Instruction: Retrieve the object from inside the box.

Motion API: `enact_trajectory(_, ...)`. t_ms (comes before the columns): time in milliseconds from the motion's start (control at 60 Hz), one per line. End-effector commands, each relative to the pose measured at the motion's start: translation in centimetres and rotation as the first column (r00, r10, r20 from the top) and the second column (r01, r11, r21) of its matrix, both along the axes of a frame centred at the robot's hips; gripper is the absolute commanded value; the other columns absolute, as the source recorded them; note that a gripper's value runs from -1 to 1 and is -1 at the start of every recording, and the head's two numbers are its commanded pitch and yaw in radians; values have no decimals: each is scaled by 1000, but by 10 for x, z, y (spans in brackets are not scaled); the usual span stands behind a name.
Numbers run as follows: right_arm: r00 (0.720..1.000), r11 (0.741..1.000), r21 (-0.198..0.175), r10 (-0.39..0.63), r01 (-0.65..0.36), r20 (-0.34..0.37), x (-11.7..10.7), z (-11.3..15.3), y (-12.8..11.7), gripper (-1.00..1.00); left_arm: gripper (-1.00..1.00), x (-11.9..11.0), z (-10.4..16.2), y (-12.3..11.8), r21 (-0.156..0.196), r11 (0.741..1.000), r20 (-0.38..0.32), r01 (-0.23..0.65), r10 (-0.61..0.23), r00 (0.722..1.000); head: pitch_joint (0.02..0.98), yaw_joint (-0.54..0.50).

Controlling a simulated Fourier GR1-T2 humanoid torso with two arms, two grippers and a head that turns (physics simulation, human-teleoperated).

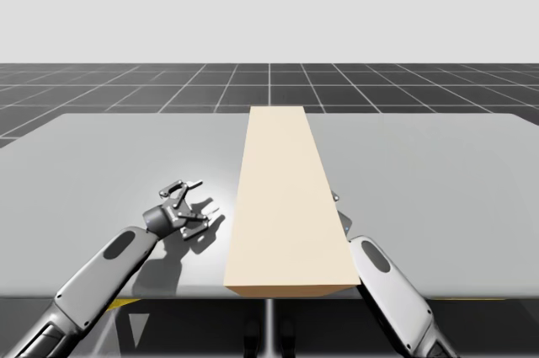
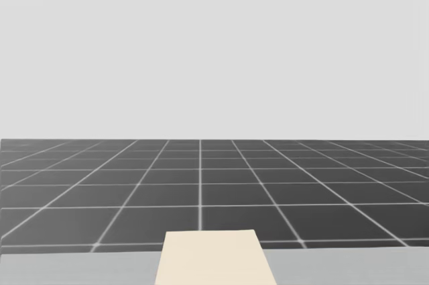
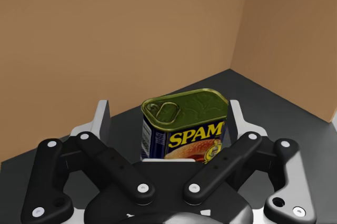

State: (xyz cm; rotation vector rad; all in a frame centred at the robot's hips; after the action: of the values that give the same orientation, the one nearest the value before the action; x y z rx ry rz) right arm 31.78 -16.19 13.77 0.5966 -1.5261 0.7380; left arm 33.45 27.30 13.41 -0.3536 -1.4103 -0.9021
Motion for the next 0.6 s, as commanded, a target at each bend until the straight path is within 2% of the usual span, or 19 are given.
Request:
enact_trajectory(17,999,999,-44,-28,27,-21,6,-19,-3,-1000,-1000,0,-2,0,17,1000,8,6,-7,1000,108,-57)
enact_trajectory(50,999,998,-51,-39,39,-4,7,-21,-5,-1000,-1000,0,-2,0,20,1000,10,6,-7,1000,113,-63)
enact_trajectory(83,998,997,-50,-54,52,-29,7,-22,-6,-1000,-1000,0,-2,0,21,1000,12,6,-7,1000,116,-66)
enact_trajectory(133,998,997,-59,-57,56,-20,9,-24,-7,-1000,-1000,0,-2,0,25,1000,13,5,-5,1000,120,-71)
enact_trajectory(250,995,994,-75,-80,75,-61,19,-29,-11,-1000,-1000,0,-3,0,41,999,19,2,-3,1000,127,-75)
enact_trajectory(417,996,996,-93,-24,17,-82,50,-35,-3,-1000,-1000,0,-3,0,55,998,30,2,-3,1000,139,-76)
enact_trajectory(483,996,995,-100,14,-22,-84,61,-34,6,-1000,-1000,0,-3,0,59,998,36,4,-6,999,146,-76)
enact_trajectory(517,998,993,-109,34,-40,-56,65,-34,11,-1000,-1000,0,-3,0,61,998,38,3,-5,999,148,-76)
enact_trajectory(600,996,993,-110,44,-51,-73,75,-32,21,-1000,-1000,-1,-3,0,71,997,42,4,-7,999,155,-74)
